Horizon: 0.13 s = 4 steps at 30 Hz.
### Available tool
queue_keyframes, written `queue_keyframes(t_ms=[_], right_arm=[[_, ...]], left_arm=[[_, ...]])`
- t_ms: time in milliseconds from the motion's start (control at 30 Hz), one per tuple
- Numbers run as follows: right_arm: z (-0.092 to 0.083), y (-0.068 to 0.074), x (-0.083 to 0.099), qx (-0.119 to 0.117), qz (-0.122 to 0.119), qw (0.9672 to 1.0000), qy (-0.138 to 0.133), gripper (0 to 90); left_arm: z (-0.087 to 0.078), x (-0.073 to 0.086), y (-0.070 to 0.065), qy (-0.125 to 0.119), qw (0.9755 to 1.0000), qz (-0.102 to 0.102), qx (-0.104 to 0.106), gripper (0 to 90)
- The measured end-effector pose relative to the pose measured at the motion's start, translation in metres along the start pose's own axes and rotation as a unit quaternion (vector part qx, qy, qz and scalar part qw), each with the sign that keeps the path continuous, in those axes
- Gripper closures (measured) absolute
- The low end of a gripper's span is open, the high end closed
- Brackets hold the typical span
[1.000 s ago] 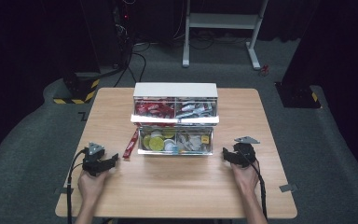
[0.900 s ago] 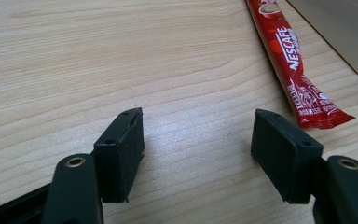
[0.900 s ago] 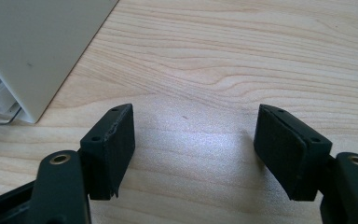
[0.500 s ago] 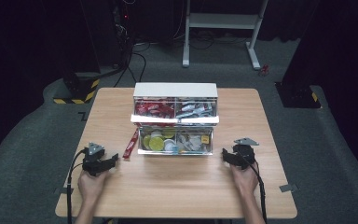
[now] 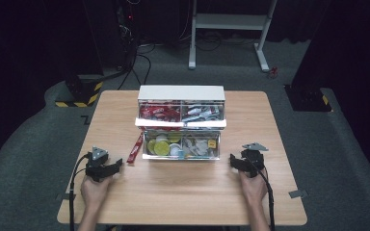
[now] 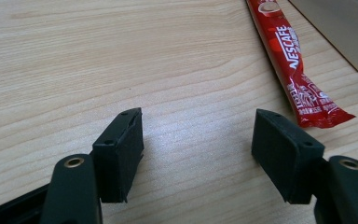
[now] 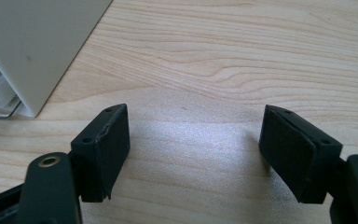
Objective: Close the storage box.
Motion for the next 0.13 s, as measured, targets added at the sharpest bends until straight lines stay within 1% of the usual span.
queue_keyframes(t_ms=[133], right_arm=[[0.0, 0.0002, 0.0, 0.0, 0.001, 1.0, 0.0, 24.6]], left_arm=[[0.0, 0.0, 0.0, 0.0, 1.0, 0.0, 0.0, 34.2]])
Point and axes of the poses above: each handheld gripper's, and its own axes: z roughly forward along the jaws, x roughly out of its underside, y roughly to its left, the point moved 2 cm from there along z, roughly forward along the jaws, and after that the axes turned 3 degrees about -y, right-handed, at the moved point
